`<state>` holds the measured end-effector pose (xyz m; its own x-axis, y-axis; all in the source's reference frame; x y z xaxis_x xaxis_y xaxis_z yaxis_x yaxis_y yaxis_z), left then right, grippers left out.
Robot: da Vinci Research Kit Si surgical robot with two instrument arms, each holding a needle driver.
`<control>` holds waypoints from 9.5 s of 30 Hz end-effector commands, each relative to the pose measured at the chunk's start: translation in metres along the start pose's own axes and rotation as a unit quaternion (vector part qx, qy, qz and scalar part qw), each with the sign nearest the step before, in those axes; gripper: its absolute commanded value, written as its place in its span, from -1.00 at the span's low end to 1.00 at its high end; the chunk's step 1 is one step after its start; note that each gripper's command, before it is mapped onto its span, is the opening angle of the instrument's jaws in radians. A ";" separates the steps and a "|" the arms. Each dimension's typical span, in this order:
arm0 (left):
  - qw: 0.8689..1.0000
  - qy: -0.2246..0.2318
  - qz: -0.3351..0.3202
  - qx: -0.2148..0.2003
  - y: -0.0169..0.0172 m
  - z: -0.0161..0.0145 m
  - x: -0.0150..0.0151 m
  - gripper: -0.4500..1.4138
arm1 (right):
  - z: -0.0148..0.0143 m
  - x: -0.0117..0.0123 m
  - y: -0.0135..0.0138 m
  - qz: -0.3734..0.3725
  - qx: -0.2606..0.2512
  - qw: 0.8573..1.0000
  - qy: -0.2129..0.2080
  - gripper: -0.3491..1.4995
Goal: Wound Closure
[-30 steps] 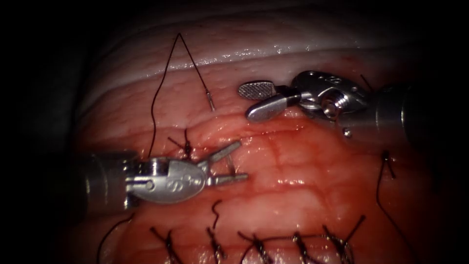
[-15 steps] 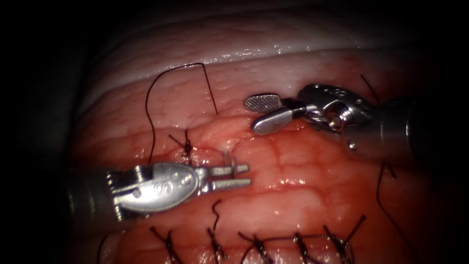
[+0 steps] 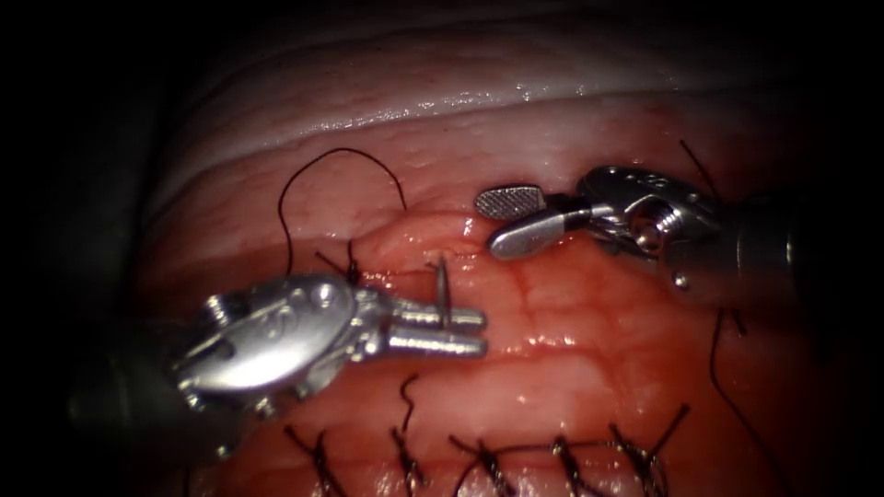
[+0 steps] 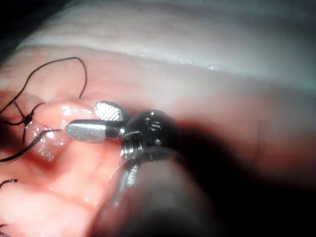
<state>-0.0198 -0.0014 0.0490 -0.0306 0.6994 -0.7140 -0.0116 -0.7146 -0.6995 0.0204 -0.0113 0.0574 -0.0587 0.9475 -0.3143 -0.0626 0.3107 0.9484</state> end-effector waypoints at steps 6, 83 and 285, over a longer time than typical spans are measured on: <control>0.983 -0.005 0.171 0.073 0.0005 0.0002 0.0028 -1.00 | 0.0006 -0.0006 0.0001 -0.002 0.002 1.000 -0.001 -0.20; 0.849 -0.122 0.492 0.147 0.0001 0.0046 -0.0035 -1.00 | 0.0061 -0.0010 -0.0058 0.217 0.055 0.974 -0.043 -1.00; 0.887 -0.365 0.196 0.203 -0.0030 0.0002 -0.0124 -0.62 | 0.0082 -0.0024 -0.0024 -0.022 0.057 0.998 -0.023 -1.00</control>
<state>-0.0190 -0.0078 0.0594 -0.7500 0.3075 -0.5856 -0.2118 -0.9504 -0.2279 0.0280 -0.0138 0.0559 -0.0120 0.9369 -0.3494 0.0481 0.3495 0.9357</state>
